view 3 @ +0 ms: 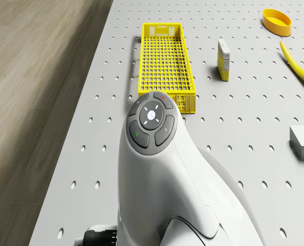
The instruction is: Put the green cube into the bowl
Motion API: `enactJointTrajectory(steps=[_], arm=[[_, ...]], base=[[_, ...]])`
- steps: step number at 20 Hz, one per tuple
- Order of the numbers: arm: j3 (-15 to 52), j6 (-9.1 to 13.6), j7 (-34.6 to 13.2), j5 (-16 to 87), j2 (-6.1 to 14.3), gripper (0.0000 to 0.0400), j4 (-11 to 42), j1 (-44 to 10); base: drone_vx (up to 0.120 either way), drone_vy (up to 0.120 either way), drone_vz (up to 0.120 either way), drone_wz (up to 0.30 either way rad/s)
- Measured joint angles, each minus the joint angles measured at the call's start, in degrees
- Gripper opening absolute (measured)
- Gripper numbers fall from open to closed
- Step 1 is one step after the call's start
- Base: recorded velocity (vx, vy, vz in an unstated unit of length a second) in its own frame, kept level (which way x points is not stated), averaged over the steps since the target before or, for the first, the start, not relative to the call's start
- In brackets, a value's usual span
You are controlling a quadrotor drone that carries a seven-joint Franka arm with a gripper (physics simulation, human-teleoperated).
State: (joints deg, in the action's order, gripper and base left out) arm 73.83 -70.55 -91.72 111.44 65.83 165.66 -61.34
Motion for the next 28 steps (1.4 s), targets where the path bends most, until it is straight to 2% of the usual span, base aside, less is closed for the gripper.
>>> enactJointTrajectory(steps=[5, 9, 14, 28], arm=[[0.47, -1.28, -0.49, -0.75, 1.43, 0.04, -0.1, -0.52], [0.81, -2.29, -0.84, -1.32, 2.54, 0.04, -0.18, -0.89], [1.2, -3.51, -1.24, -2.01, 3.87, 0.04, -0.27, -1.32], [2.1, -6.69, -2.19, -3.7, 7.3, 0.04, -0.49, -2.33]], base=[[0.12, 0.0, -0.12, 0.0], [0.0, 0.0, -0.12, 0.0], [0.12, 0.0, -0.12, 0.0], [0.003, -0.014, -0.12, 0.0]])
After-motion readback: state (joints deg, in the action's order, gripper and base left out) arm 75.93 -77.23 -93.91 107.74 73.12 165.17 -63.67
